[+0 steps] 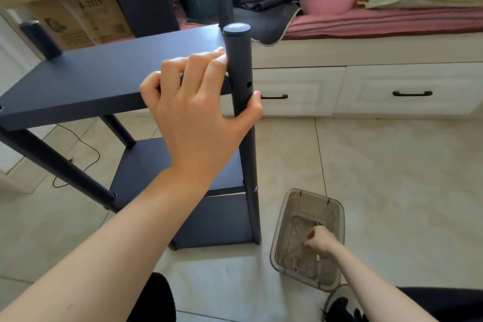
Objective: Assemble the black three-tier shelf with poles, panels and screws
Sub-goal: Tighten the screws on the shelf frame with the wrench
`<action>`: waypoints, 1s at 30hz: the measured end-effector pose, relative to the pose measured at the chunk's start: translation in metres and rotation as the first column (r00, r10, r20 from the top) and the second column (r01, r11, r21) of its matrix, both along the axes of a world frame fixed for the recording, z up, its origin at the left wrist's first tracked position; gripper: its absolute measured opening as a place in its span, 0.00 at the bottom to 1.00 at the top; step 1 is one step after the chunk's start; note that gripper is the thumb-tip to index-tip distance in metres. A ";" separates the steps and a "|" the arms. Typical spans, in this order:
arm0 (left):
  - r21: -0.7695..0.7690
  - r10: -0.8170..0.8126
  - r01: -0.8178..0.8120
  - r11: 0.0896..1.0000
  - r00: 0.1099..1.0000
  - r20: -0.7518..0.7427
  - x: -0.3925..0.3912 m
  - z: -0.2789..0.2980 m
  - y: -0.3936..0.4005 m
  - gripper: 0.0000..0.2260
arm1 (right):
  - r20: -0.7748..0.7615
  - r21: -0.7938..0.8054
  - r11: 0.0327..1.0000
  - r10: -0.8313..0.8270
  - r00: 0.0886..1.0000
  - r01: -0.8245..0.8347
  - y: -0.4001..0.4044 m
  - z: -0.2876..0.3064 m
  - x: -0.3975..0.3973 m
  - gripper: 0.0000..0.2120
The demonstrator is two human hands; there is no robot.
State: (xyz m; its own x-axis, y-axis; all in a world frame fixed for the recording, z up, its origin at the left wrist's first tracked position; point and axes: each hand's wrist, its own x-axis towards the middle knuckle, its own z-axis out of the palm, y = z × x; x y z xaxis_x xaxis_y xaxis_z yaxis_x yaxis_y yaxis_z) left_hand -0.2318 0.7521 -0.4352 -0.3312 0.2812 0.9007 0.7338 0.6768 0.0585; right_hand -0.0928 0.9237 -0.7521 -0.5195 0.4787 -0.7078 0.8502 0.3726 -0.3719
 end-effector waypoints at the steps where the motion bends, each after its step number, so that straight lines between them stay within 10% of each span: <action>1: 0.002 0.004 -0.004 1.000 1.000 -0.002 0.000 0.000 0.000 0.16 | -0.008 0.003 0.999 -0.032 0.999 0.032 0.005 -0.003 -0.001 0.16; 4: 0.014 0.009 -0.009 1.000 1.000 -0.017 0.000 -0.001 0.002 0.15 | -0.015 0.064 0.997 -0.047 0.999 0.047 0.013 -0.012 -0.006 0.02; 16: 0.001 0.053 -0.053 0.999 0.998 -0.037 0.000 -0.003 0.007 0.14 | 0.132 0.210 0.977 0.003 0.991 -0.031 0.012 -0.057 -0.027 0.14; 30: -0.005 0.063 -0.063 0.998 0.997 -0.040 0.003 -0.003 0.010 0.14 | -0.176 0.189 0.968 -0.131 0.976 0.164 0.017 -0.070 -0.023 0.11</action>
State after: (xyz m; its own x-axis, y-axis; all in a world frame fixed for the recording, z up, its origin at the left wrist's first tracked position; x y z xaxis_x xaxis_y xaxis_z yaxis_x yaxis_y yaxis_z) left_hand -0.2286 0.7620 -0.4379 -0.3122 0.2666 0.9118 0.6915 0.7219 0.0257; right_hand -0.1163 0.9412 -0.8221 -0.5311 0.6826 -0.5020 0.8367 0.3288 -0.4380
